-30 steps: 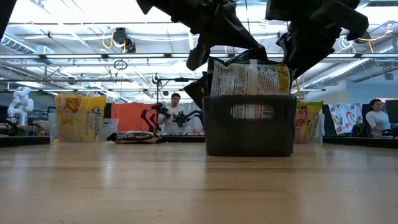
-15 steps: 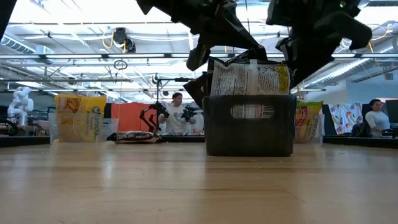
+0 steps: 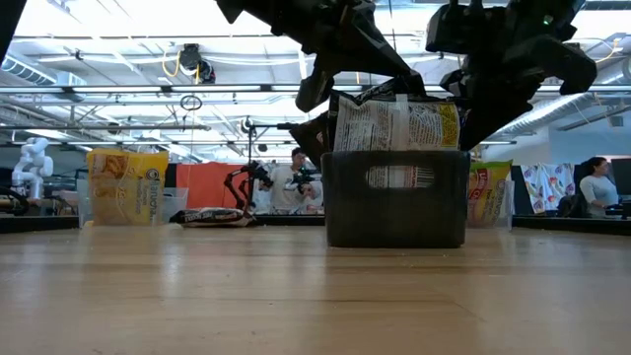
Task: Sort Maruchan noodles
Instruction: Put the bottom black noodle pack into the black bin
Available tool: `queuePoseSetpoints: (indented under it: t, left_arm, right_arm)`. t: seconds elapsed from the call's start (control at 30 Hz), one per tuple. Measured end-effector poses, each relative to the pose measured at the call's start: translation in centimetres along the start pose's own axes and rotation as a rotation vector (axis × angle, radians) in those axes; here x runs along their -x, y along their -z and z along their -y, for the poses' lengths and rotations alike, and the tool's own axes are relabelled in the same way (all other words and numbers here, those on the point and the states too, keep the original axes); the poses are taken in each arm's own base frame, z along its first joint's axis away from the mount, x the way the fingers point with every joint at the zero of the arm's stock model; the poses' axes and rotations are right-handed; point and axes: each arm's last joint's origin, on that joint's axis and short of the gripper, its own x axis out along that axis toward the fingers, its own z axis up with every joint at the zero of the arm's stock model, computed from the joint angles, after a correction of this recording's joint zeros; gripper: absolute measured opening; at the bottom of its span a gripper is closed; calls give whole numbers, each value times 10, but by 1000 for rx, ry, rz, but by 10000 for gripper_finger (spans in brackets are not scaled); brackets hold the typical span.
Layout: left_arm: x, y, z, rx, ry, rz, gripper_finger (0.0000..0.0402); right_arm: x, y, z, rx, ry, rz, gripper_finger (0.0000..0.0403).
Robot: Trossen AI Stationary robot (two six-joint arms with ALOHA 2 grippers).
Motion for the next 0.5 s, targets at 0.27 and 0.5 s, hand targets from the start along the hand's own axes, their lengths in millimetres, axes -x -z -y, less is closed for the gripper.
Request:
queuePoseSetpoints:
  t: [0.27, 0.5]
  left_arm:
    - [0, 0, 0, -1, 4, -2, 0]
    - [0, 0, 0, -5, 4, -2, 0]
  right_arm:
    - [0, -2, -3, -10, -79, 11, 12]
    - [1, -6, -4, 13, -92, 51, 68]
